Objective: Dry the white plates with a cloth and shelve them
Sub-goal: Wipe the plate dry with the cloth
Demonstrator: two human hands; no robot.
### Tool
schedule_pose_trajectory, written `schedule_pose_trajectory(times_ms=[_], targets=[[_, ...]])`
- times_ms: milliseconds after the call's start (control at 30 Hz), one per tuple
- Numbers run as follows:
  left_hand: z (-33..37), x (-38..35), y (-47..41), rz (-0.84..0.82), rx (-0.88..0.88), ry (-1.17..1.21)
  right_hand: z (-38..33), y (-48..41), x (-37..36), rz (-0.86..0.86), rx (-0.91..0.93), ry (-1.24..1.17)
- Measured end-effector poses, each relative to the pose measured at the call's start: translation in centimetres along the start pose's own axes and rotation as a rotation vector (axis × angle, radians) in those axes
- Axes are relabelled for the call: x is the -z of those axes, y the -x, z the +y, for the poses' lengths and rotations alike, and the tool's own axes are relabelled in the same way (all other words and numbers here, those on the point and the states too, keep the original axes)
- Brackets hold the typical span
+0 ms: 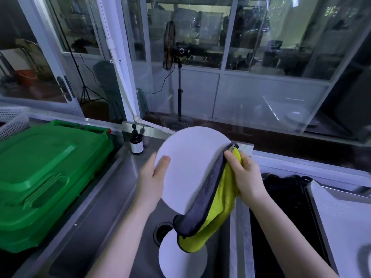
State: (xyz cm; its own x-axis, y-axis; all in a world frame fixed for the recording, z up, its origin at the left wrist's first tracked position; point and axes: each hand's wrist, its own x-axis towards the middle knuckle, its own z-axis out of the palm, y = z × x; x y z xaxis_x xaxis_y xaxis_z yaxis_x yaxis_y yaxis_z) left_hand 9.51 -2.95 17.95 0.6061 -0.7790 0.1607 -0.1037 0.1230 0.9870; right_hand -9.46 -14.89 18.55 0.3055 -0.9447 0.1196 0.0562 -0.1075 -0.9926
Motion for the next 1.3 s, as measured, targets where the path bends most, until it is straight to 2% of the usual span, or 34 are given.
schedule_pose_trajectory(times_ms=[100,233,300,367,467,500,533,633,733,833,900,1000,1067,1233,1300], targets=[[1.4,1.4,-1.8,-0.160,-0.031,-0.148,-1.4,-0.6,0.4,-0.117,0.126,0.172],[3.4,1.6,-3.9,-0.436,-0.237,-0.568,-3.3,-1.0,-1.3,-0.344,0.304,0.485],[3.6,1.2,-4.2,-0.471,-0.253,-0.630,-3.0,-0.8,-2.1,-0.369,0.328,0.533],[3.5,1.2,-3.7,-0.308,-0.235,-0.582,-2.4,-0.5,-2.2,-0.277,0.340,0.521],[2.1,1.7,-1.6,0.186,-0.252,-0.521,-1.4,0.1,-1.9,-0.032,0.390,0.542],[1.8,1.7,-0.9,0.266,-0.183,-0.478,-1.1,0.5,-2.0,0.042,0.409,0.557],[1.6,1.5,-0.3,0.252,-0.053,-0.379,-0.7,1.0,-2.1,0.099,0.431,0.579],[2.1,-0.3,0.3,0.005,0.399,0.038,0.2,2.9,-3.2,0.152,0.578,0.676],[2.9,-1.6,-0.8,-0.063,0.522,0.154,1.2,4.8,-4.5,0.116,0.747,0.736],[2.6,-1.7,-1.8,-0.023,0.647,0.298,1.9,5.9,-5.0,0.057,0.875,0.860],[2.1,-1.5,-1.8,0.004,0.660,0.347,2.3,6.3,-5.3,0.003,0.912,0.874],[1.1,-1.4,-1.5,0.101,0.626,0.371,2.5,7.0,-5.6,-0.062,0.888,0.800],[0.7,-1.2,-1.5,0.149,0.563,0.394,2.4,7.4,-5.5,-0.073,0.764,0.658],[1.1,-0.5,-1.0,0.114,0.463,0.388,1.2,6.4,-4.3,0.074,0.417,0.416],[0.8,-0.4,-1.0,0.160,0.422,0.372,0.8,6.3,-4.1,0.097,0.464,0.455]])
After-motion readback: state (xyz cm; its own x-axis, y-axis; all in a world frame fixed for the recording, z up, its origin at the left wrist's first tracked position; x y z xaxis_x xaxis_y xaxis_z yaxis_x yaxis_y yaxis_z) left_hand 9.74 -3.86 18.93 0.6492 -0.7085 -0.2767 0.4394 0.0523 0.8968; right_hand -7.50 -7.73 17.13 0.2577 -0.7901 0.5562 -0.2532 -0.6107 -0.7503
